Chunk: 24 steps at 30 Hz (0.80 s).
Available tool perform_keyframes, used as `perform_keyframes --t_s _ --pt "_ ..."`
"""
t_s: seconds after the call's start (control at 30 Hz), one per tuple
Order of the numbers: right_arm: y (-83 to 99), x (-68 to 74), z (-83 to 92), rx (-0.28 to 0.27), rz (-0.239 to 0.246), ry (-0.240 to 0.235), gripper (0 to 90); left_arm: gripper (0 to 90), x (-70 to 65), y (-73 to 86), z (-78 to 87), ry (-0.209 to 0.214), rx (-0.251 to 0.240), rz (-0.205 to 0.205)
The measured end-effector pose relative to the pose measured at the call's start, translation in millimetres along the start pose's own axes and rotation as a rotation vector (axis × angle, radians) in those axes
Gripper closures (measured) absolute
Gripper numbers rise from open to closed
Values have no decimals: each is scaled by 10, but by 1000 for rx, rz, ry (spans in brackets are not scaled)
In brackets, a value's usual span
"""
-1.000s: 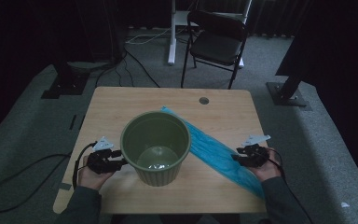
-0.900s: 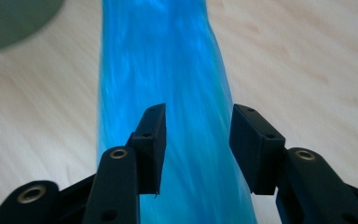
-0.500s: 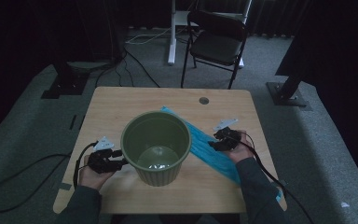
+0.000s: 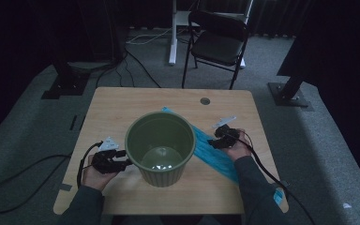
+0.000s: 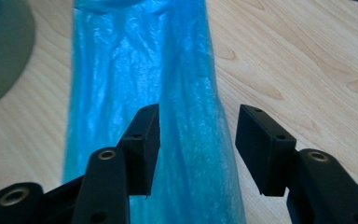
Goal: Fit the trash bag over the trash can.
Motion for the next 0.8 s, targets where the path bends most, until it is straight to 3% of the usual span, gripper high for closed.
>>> perform_keyframes --t_s 0.37,0.47,0.63,0.8 --pt "-35 -114 -250 -10 -82 -34 470 482 21 -19 -26 -3 -2 -1" --pt "-43 -118 -296 0 -73 -31 463 482 24 -21 -30 -3 -3 2" --pt "-73 -123 -383 3 -97 -39 463 482 24 -21 -30 -3 -4 1" --pt "-104 -68 -450 26 -70 -42 459 481 25 -20 -30 -2 -3 0"
Point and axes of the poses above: each handheld gripper's, and its own axes: z roughly backward along the jaws, y roughly out of its underside, x roughly to its left, the point moved 6 cm from there along -z, roughly forward along the jaws, and after that the axes turned 6 degrees about z, right-handed, at the moved point
